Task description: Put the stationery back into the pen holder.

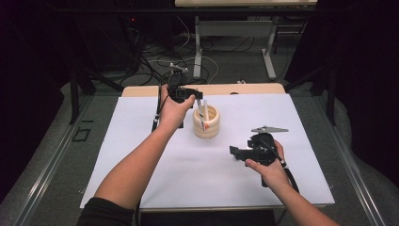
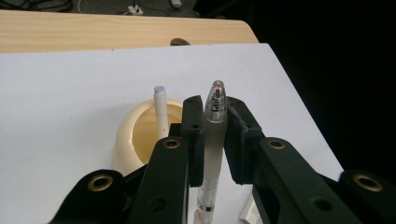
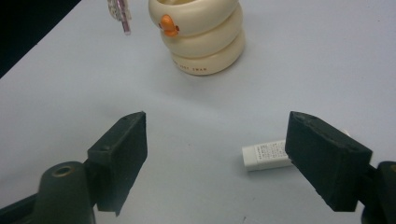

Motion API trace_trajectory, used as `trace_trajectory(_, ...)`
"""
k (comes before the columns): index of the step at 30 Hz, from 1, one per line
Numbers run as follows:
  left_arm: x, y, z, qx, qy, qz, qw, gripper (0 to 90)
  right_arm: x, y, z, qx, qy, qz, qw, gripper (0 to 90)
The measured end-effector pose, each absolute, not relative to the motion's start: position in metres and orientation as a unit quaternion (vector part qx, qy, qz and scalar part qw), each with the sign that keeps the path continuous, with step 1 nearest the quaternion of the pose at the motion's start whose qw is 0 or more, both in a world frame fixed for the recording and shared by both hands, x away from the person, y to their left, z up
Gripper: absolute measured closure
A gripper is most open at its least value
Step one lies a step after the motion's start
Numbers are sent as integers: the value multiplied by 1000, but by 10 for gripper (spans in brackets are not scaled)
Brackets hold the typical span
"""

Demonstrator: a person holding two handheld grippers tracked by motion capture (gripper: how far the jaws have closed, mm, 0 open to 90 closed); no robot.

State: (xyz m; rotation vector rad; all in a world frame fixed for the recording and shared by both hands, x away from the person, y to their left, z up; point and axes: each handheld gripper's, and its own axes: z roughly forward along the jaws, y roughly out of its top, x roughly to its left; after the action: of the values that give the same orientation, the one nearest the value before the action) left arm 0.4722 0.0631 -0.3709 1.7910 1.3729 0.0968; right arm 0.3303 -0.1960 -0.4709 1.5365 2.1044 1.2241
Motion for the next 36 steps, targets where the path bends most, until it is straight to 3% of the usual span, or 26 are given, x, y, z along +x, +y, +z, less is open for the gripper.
trace_trajectory(9,486,60,-366,709,562,62,422,796,329,-195,-476,521,735,410,141,147)
trace_trajectory(36,511,41,-383,703,573,102,408,795,332,-199,-483,525,733,407,145,153)
